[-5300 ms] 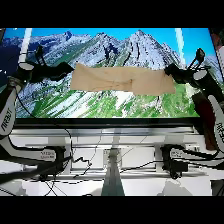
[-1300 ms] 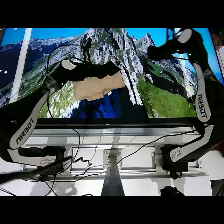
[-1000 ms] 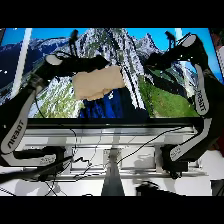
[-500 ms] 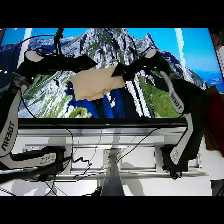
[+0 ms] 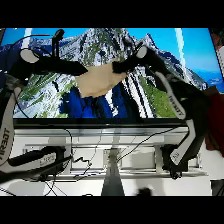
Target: Fold the clothes and pants, and hang the long-sleeved shirts on hangers.
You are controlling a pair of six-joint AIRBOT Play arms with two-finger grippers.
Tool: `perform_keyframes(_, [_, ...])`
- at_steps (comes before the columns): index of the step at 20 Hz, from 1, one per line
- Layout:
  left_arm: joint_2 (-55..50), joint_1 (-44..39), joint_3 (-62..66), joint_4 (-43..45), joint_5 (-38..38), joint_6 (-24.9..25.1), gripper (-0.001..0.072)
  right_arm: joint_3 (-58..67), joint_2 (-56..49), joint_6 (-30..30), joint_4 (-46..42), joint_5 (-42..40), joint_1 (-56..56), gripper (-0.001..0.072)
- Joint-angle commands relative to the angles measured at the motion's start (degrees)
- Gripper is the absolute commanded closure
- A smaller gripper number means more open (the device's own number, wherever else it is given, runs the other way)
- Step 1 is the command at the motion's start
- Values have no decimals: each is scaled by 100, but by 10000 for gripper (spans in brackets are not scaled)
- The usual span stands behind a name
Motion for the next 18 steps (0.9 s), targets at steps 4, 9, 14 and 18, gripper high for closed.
perform_keyframes(4, [1213, 17, -2, 640, -94, -15, 693, 24, 1950, 1176, -2962, 1646, -1823, 699])
perform_keyframes(9, [1679, 15, -2, 632, -160, -17, 693, 22, 3178, 1176, -3976, 3543, -3995, 699])
perform_keyframes(14, [1690, 11, -4, 575, -345, -17, 693, 20, 3598, 1174, -4127, 4409, -6220, 699])
perform_keyframes(18, [1690, 11, -4, 577, -348, -17, 693, -144, 3606, 1182, -4113, 4791, -7471, 525])
